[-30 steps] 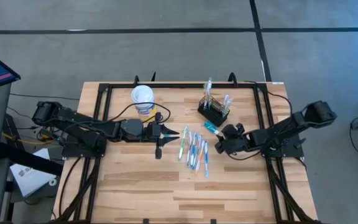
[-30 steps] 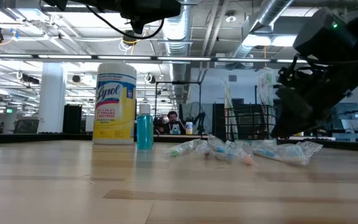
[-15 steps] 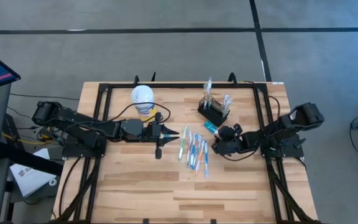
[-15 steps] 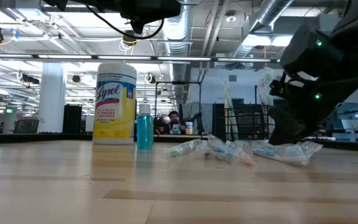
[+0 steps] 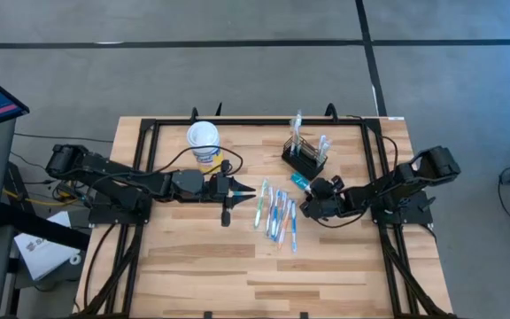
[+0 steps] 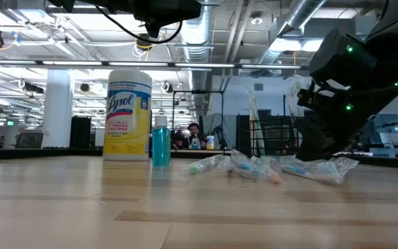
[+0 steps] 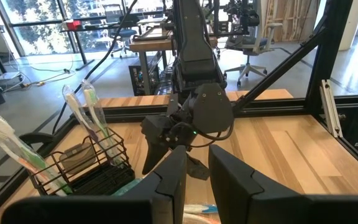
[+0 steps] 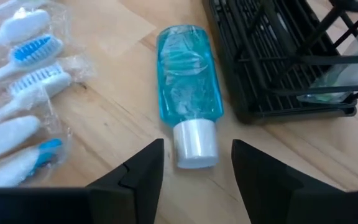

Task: Pick & Place toothbrushing station
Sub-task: Put the right blue mouthwash into the black wire organizer

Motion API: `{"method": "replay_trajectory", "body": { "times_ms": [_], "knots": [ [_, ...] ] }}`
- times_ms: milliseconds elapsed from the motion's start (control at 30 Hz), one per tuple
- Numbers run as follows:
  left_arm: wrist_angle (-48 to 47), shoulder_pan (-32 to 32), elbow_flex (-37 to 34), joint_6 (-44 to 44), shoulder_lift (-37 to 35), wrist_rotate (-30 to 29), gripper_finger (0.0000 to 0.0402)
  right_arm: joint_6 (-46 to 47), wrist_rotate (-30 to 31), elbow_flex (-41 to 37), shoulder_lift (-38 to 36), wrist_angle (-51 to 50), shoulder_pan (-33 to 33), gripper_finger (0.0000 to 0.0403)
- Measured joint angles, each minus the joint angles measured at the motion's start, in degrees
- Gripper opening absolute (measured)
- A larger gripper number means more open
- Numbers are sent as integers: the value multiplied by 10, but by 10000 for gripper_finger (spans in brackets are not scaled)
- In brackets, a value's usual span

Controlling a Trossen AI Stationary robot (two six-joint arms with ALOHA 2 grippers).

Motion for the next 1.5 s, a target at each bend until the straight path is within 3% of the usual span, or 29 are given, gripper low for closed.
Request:
{"method": "replay_trajectory", "body": {
  "times_ms": [167, 400, 867, 1200, 1500],
  "knots": [
    [0, 0, 0, 0, 0, 0, 62, -1, 0, 0, 0, 7, 0, 149],
    [-3, 0, 0, 0, 0, 0, 62, -2, -11, 0, 0, 9, 0, 76],
    [-4, 0, 0, 0, 0, 0, 62, -11, -57, 0, -17, 19, 9, 77],
    [-20, 0, 0, 3, 0, 0, 62, -39, -74, -1, -107, 14, 21, 77],
    [-44, -2, 0, 75, 3, 0, 62, -51, -85, 20, -185, 17, 44, 77]
  ]
}}
